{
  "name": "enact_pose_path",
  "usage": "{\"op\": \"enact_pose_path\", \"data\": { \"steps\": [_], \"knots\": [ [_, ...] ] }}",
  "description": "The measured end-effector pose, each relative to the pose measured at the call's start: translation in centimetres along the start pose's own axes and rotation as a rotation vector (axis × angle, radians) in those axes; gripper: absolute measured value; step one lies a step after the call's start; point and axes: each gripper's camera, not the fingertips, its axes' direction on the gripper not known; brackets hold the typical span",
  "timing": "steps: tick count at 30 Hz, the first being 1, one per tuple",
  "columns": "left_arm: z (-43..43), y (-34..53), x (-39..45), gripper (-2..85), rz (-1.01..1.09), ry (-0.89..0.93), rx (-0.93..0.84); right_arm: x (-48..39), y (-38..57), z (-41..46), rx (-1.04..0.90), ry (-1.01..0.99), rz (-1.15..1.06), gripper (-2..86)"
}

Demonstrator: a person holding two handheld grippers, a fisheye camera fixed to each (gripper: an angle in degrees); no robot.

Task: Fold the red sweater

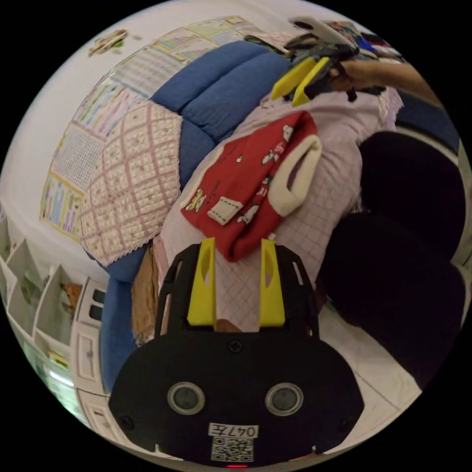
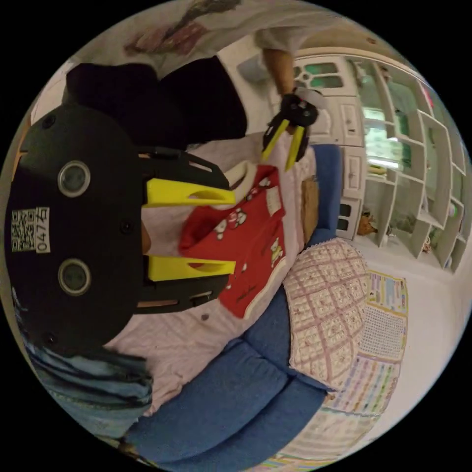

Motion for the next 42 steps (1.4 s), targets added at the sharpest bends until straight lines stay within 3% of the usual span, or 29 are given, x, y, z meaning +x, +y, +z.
{"op": "enact_pose_path", "data": {
  "steps": [5,17,30,37,42],
  "knots": [
    [3.1,2.5,3.3,13.4,0.084,-0.083,-0.019,-9.1,-3.7,-0.9,-0.118,0.304,-0.262,11.1],
    [7.4,6.1,5.2,13.7,0.230,-0.161,-0.005,-23.4,-11.4,0.2,-0.203,0.445,-0.663,9.0],
    [10.7,3.6,2.6,13.3,0.213,-0.141,0.034,-29.1,-14.9,6.0,-0.225,0.505,-0.774,9.7],
    [11.9,-0.4,0.4,12.5,0.268,-0.156,0.042,-30.4,-12.6,12.6,-0.259,0.519,-0.860,4.7],
    [12.3,-4.8,-2.8,6.5,0.242,-0.173,0.050,-30.1,-11.0,17.7,-0.269,0.546,-0.856,2.1]
  ]
}}
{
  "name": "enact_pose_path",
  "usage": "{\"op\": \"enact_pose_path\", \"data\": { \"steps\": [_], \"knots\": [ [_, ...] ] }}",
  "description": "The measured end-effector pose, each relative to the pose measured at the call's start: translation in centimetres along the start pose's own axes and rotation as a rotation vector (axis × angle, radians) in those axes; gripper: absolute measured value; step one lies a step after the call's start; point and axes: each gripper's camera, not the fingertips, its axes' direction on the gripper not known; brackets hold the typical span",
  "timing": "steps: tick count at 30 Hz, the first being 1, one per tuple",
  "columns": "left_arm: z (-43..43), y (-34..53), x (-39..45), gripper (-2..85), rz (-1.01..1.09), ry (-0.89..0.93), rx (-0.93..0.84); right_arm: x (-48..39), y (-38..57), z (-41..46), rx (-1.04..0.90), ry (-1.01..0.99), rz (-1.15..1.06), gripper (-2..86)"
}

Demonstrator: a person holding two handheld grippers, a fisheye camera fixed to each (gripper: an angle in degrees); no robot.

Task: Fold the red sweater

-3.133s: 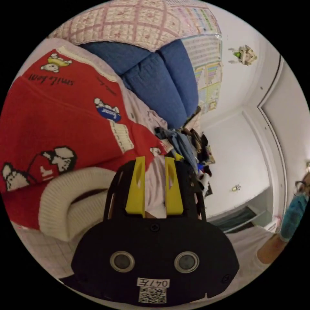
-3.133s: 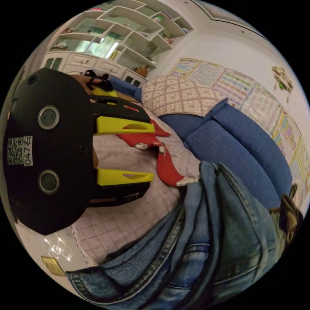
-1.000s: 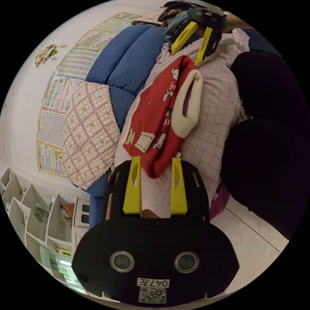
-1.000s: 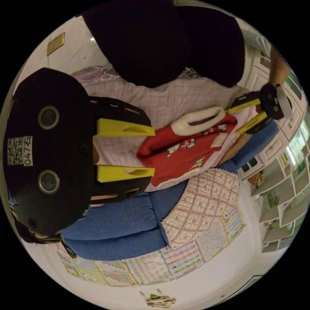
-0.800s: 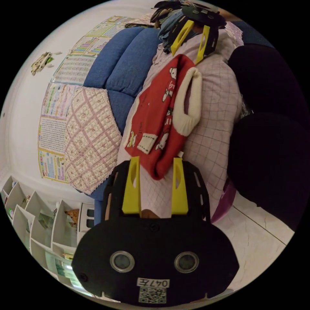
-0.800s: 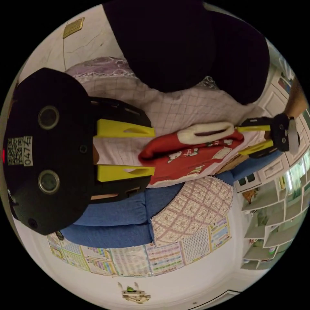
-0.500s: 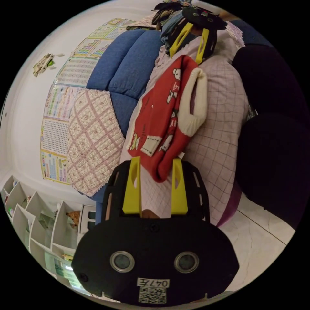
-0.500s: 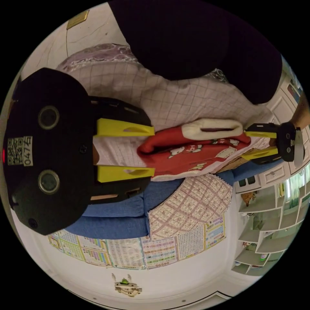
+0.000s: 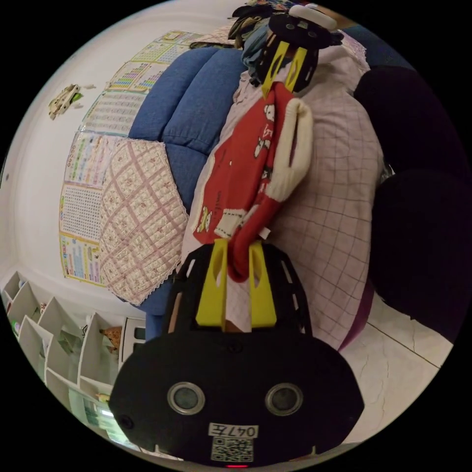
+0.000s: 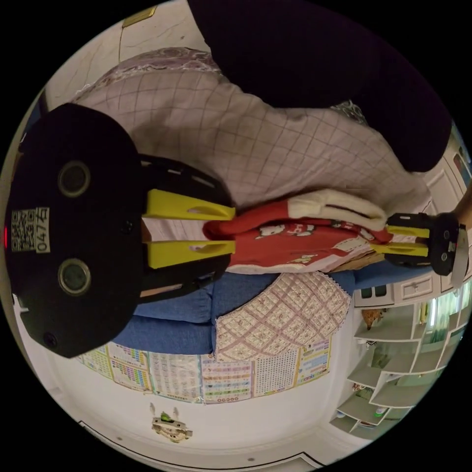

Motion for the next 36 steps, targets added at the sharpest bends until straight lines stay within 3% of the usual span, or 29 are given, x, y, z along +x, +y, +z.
{"op": "enact_pose_path", "data": {
  "steps": [5,9,15,21,24,26,32,36],
  "knots": [
    [-2.0,-4.0,-8.1,4.9,-0.059,-0.019,0.019,0.7,-0.1,4.1,-0.011,-0.011,-0.029,1.2],
    [-8.2,-5.9,-14.5,4.5,-0.127,-0.013,0.060,0.9,0.8,1.9,0.042,0.051,-0.058,1.2],
    [-14.6,-8.9,-21.3,4.7,-0.159,0.426,0.108,-6.1,3.8,5.5,0.086,-0.359,-0.046,1.2],
    [-7.6,-14.3,-36.1,5.0,-0.226,0.765,0.185,-9.0,8.2,26.0,0.098,-0.791,0.057,1.3],
    [-0.5,-17.1,-47.3,5.2,-0.315,1.013,0.221,-7.1,12.3,40.6,0.137,-1.063,0.180,1.3],
    [8.1,-20.3,-54.7,5.2,-0.416,1.267,0.151,-7.6,14.7,53.4,0.112,-1.221,0.266,1.3],
    [24.1,-27.7,-64.1,5.1,-0.540,1.481,0.003,-16.8,20.7,81.0,0.029,-1.485,0.450,1.3],
    [29.1,-30.9,-66.6,4.9,-0.553,1.535,-0.042,-24.1,23.8,91.4,0.010,-1.563,0.486,1.3]
  ]
}}
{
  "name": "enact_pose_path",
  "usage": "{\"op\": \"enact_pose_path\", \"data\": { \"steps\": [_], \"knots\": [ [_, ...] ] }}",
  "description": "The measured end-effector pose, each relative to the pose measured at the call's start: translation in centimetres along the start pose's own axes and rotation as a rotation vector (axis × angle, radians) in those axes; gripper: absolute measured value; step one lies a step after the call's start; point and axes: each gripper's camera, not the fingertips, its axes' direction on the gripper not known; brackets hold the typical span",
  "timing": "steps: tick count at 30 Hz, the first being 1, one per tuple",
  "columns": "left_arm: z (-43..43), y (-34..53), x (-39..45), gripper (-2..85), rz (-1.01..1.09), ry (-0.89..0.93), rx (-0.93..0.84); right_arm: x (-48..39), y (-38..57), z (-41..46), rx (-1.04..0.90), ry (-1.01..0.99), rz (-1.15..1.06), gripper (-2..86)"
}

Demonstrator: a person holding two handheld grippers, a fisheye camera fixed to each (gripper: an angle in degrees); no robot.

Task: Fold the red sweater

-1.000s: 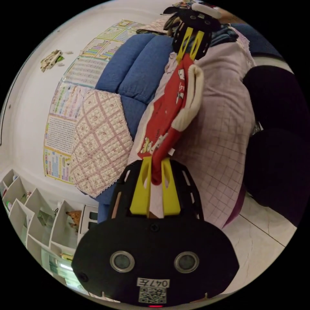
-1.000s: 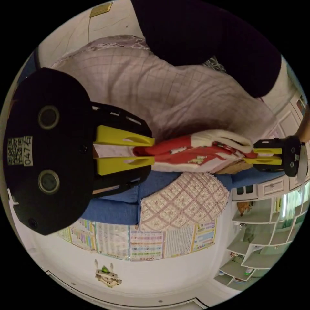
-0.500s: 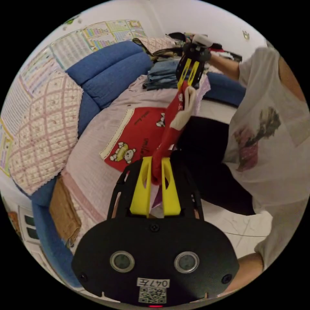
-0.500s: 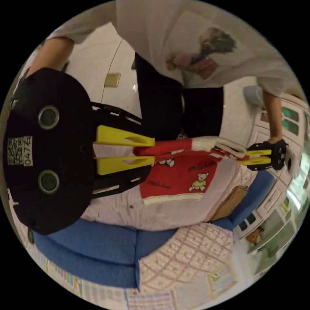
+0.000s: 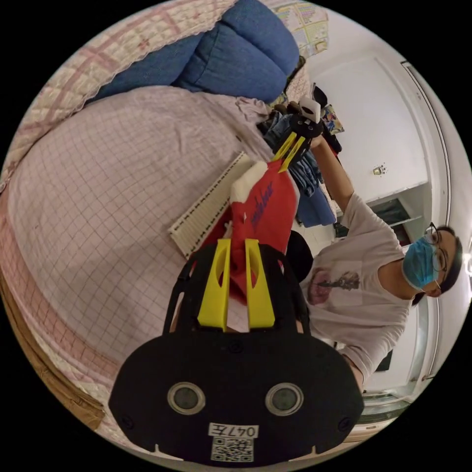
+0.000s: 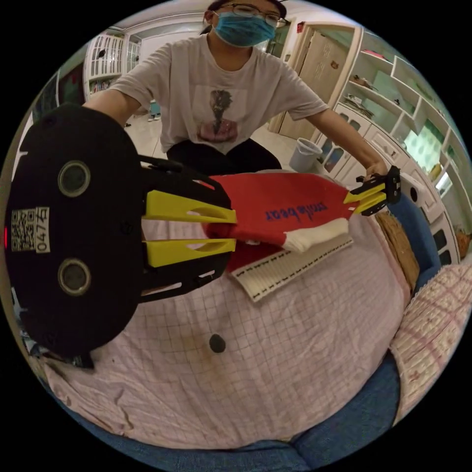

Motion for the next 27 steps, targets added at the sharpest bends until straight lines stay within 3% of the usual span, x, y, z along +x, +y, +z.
{"op": "enact_pose_path", "data": {
  "steps": [5,16,20,21,23,25,27],
  "knots": [
    [-1.8,-4.2,-1.7,4.1,-0.031,0.036,0.058,10.2,3.8,6.3,0.075,-0.020,0.001,1.2],
    [-4.6,-9.2,-0.2,4.0,-0.051,0.048,0.192,19.6,12.0,11.9,0.170,0.042,0.014,1.4],
    [-4.0,-9.6,-0.4,5.6,-0.196,-0.083,0.251,22.8,16.5,15.0,0.171,0.119,0.179,3.7],
    [-4.4,-9.2,0.0,5.7,-0.204,-0.096,0.298,22.7,17.5,14.9,0.202,0.136,0.193,4.1],
    [-7.0,-6.2,2.0,6.6,-0.228,-0.077,0.554,20.8,23.2,12.0,0.463,0.176,0.260,5.3],
    [-8.0,-3.4,4.3,7.5,-0.243,-0.057,0.693,18.6,28.6,10.0,0.678,0.144,0.309,5.7],
    [-7.1,-1.1,7.2,8.4,-0.278,-0.090,0.714,16.1,33.2,9.9,0.783,0.146,0.341,6.5]
  ]
}}
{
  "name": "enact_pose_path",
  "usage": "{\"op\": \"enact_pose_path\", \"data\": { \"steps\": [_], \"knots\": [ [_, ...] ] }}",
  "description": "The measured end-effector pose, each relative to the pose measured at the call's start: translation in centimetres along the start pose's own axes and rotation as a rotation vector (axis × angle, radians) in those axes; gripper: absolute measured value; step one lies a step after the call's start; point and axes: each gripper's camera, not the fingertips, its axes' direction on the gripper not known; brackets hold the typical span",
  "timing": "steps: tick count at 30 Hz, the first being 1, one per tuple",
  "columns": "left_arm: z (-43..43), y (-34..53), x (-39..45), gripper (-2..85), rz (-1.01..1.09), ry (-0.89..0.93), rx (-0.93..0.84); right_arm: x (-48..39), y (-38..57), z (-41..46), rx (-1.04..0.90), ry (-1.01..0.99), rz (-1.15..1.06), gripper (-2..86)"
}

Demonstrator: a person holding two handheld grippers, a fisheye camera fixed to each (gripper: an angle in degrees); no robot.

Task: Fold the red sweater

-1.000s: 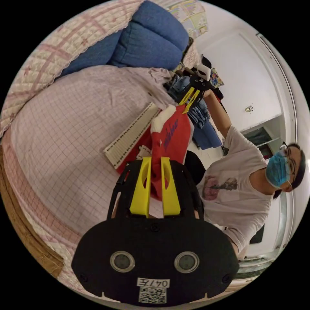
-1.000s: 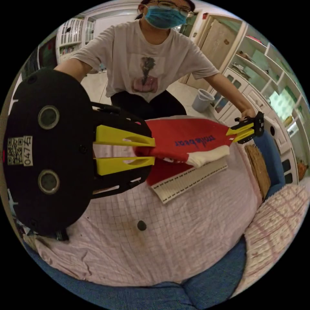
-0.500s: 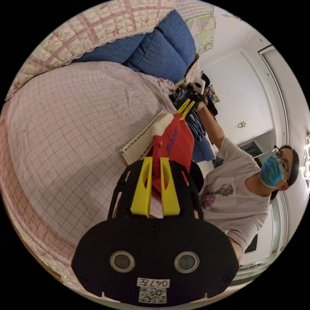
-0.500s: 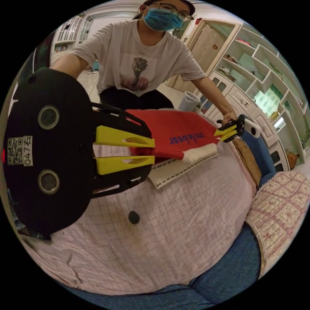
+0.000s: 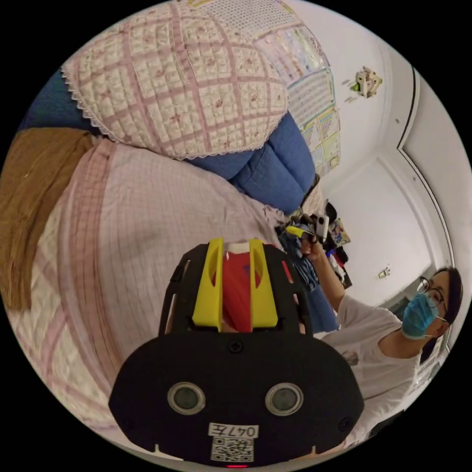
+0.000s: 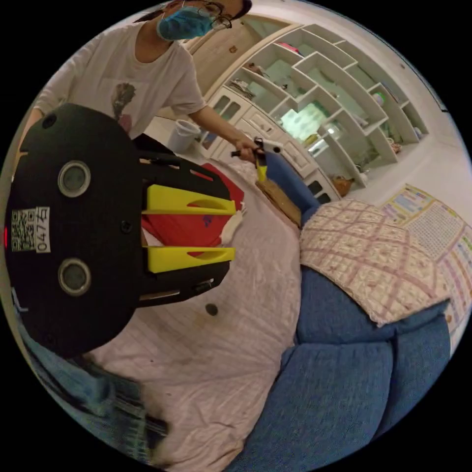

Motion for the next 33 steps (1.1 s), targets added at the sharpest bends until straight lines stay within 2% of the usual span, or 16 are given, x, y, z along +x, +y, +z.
{"op": "enact_pose_path", "data": {
  "steps": [4,12,21,27,33],
  "knots": [
    [2.1,8.7,4.1,11.5,-0.056,-0.162,-0.039,-1.2,7.9,-2.2,-0.043,0.102,0.049,9.2],
    [8.6,21.6,5.8,14.8,-0.215,-0.157,-0.028,1.8,14.6,-4.5,-0.044,-0.014,0.228,12.6],
    [12.8,31.1,4.7,13.1,-0.336,-0.116,0.078,-3.7,16.8,-12.0,-0.083,-0.022,0.264,8.7],
    [14.9,37.5,5.4,7.8,-0.294,-0.189,0.089,-15.1,17.1,-21.5,-0.097,0.187,0.114,2.9],
    [15.6,44.8,10.1,6.0,-0.106,-0.359,0.134,-33.4,18.3,-31.7,-0.117,0.558,-0.262,1.8]
  ]
}}
